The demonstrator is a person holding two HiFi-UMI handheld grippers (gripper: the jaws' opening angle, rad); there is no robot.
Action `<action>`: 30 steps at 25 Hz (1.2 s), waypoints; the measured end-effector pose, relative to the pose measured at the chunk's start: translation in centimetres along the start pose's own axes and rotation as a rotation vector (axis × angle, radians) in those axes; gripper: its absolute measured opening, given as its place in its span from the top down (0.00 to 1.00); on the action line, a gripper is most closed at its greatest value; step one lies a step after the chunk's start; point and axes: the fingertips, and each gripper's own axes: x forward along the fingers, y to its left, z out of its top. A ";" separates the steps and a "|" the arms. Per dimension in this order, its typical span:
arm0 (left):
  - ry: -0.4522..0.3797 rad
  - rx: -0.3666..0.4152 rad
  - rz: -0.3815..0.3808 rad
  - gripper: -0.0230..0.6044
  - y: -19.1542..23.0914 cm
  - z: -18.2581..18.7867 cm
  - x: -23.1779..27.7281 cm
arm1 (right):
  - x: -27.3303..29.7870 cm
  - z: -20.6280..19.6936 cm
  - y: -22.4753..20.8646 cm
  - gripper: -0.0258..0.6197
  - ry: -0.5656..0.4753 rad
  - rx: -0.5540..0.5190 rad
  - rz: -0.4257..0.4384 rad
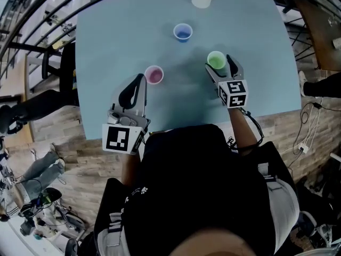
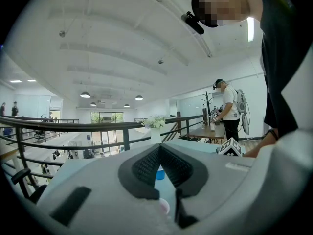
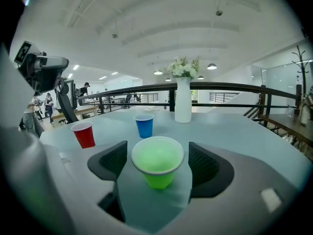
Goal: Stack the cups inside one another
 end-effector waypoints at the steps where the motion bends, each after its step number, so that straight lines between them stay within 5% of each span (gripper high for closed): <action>1: 0.000 0.000 0.002 0.98 0.0 0.0 0.0 | 0.1 -0.1 0.0 0.36 0.004 0.001 -0.001; 5: 0.002 -0.003 0.012 0.98 0.3 0.0 -0.3 | 0.2 -0.4 0.0 0.44 0.015 -0.010 -0.004; 30: -0.013 -0.021 0.064 0.98 3.2 -0.2 -3.7 | 0.3 6.4 7.6 0.45 -0.105 -0.049 0.134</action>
